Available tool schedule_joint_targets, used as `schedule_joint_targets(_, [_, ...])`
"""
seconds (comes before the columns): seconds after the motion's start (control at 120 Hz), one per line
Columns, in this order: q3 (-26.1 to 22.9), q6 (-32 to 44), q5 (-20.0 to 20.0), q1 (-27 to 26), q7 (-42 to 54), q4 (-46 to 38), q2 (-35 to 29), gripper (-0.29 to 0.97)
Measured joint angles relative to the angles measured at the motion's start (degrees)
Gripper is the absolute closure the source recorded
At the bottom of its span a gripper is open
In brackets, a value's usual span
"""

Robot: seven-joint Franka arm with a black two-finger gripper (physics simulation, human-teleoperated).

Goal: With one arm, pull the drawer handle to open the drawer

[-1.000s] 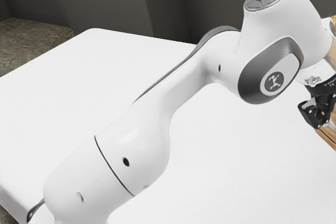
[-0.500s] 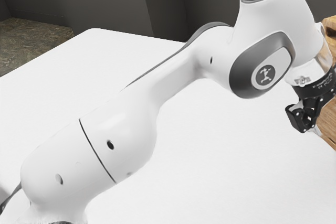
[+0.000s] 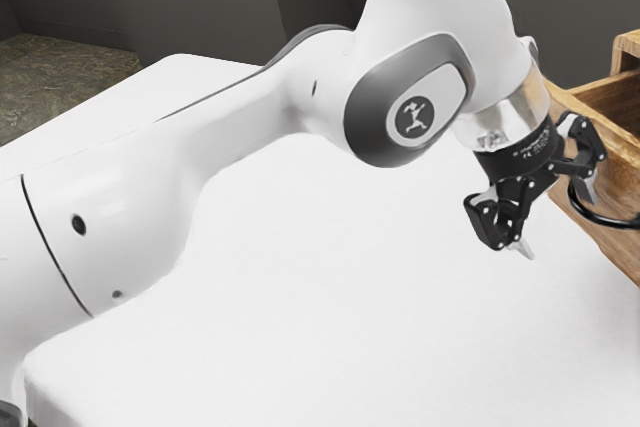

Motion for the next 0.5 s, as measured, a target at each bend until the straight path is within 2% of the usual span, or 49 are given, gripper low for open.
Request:
schedule_joint_targets(0.175, [1.46,0.53,-0.26,0.53,-0.08,-10.40,-11.37,0.00])
schedule_joint_targets(0.308, [2.60,-4.83,-0.33,1.04,-0.12,-12.23,-24.23,0.00])
schedule_joint_targets(0.383, [3.78,-9.31,0.15,0.50,-0.12,-11.31,-25.81,0.00])
schedule_joint_targets(0.5, [4.35,-18.73,4.00,1.53,-0.03,-9.53,-24.86,0.00])
